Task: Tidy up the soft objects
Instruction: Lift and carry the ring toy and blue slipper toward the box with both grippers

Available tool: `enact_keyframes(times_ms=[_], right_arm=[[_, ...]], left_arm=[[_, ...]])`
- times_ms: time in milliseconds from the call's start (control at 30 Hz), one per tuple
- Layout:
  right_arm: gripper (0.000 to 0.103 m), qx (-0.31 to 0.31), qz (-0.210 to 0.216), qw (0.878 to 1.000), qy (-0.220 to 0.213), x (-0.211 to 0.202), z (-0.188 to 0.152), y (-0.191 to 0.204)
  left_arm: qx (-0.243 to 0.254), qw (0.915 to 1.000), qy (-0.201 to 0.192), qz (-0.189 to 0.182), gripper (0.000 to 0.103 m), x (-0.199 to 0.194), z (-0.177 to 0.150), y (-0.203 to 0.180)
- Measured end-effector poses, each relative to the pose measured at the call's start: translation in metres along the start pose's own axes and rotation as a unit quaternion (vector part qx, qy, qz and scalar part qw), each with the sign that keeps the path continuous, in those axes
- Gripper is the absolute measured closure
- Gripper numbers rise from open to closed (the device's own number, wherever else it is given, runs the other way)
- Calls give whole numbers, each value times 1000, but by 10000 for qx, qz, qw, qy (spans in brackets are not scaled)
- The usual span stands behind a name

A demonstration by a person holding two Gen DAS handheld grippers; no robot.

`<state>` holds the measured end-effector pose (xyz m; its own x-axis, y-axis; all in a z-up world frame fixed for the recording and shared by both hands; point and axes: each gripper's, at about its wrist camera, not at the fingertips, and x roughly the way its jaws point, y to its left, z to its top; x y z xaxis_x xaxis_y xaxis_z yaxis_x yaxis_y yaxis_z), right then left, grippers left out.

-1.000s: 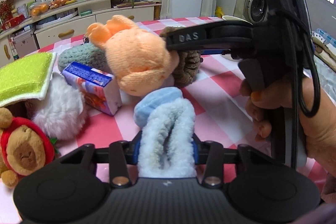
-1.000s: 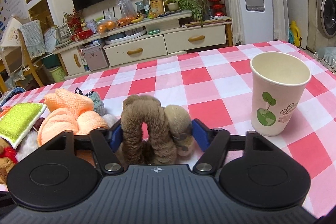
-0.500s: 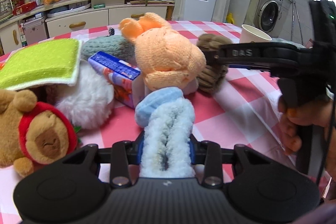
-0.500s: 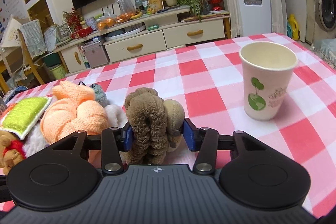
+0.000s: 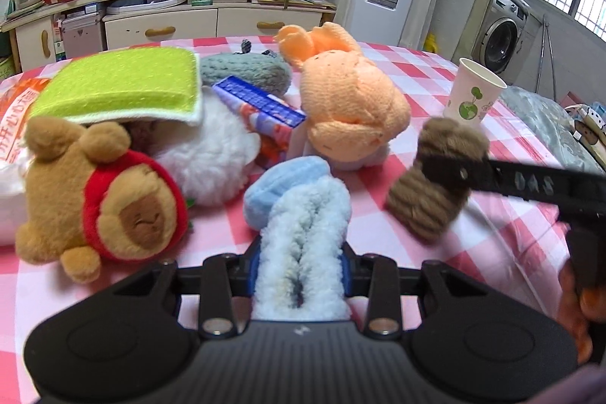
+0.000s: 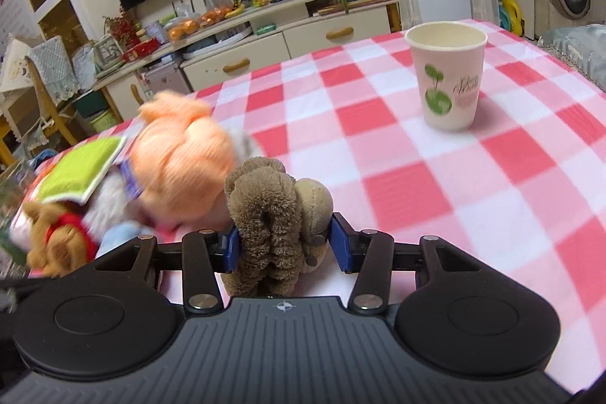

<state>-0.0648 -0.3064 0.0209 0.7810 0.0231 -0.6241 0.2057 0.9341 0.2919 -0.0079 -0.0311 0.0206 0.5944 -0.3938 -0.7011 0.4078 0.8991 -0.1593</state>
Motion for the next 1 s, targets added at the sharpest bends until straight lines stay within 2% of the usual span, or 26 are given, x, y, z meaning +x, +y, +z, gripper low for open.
enact_keyframes(times_ms=[167,367,567,1000], right_arm=[[44,-157,64,9998,46,-10,-19,19],[44,-298,157,9994,102,-12,-29,45],[44,-439,206,9988,9,-20,-27,66],[44,-458,645,9968,-103,-28,-10,99]], left_arm=[[-81,10000,15,56,68,-5,-2,4],[-78,9995,-218,205,68,-26,1,11],[-44,9980,-473,408,68,-48,5,21],[-112,9927,-895,802,68,-83,12,45]])
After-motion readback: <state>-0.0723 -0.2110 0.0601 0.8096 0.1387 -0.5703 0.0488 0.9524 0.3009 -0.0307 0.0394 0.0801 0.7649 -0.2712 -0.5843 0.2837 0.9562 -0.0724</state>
